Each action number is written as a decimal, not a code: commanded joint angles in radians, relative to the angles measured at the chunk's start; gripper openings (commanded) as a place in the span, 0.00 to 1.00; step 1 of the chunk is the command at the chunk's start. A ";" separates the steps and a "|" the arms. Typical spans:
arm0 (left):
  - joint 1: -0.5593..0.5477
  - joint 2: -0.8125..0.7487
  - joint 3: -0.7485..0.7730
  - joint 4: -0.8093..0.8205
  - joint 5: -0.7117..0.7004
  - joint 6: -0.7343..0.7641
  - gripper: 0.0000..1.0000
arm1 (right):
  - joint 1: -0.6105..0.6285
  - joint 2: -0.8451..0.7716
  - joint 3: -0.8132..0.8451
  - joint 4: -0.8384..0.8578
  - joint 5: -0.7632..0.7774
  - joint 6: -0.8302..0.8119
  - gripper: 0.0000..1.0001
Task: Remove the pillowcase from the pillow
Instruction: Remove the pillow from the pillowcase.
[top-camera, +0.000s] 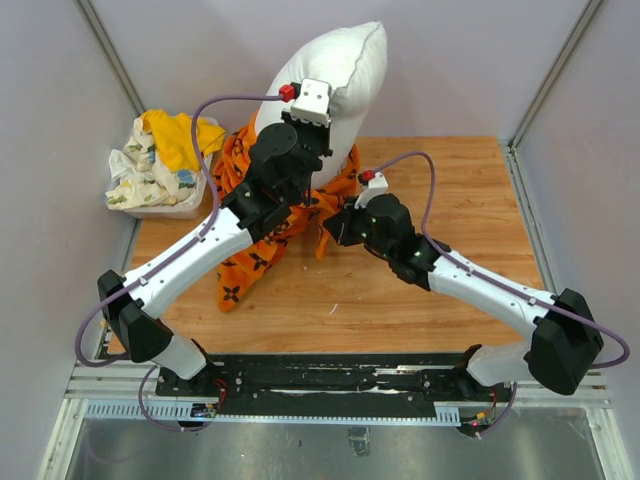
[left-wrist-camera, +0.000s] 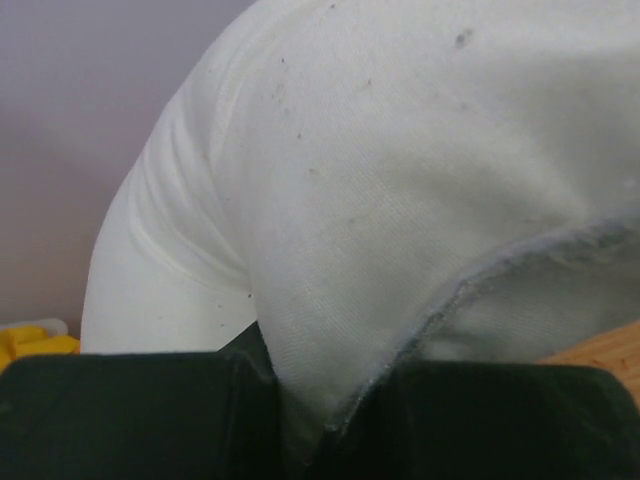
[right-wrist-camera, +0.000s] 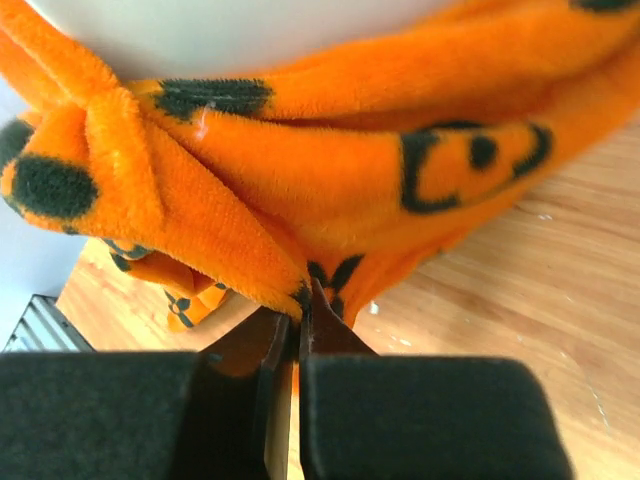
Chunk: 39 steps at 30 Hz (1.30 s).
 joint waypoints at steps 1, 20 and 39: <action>0.006 -0.003 0.121 0.248 -0.105 0.109 0.00 | 0.003 -0.093 -0.084 -0.026 0.129 -0.007 0.01; 0.050 0.122 0.273 0.231 -0.163 0.187 0.00 | -0.043 -0.346 -0.184 -0.038 0.095 -0.035 0.92; 0.050 0.200 0.381 0.132 -0.148 0.153 0.00 | 0.175 0.142 -0.066 0.371 0.003 -0.073 0.62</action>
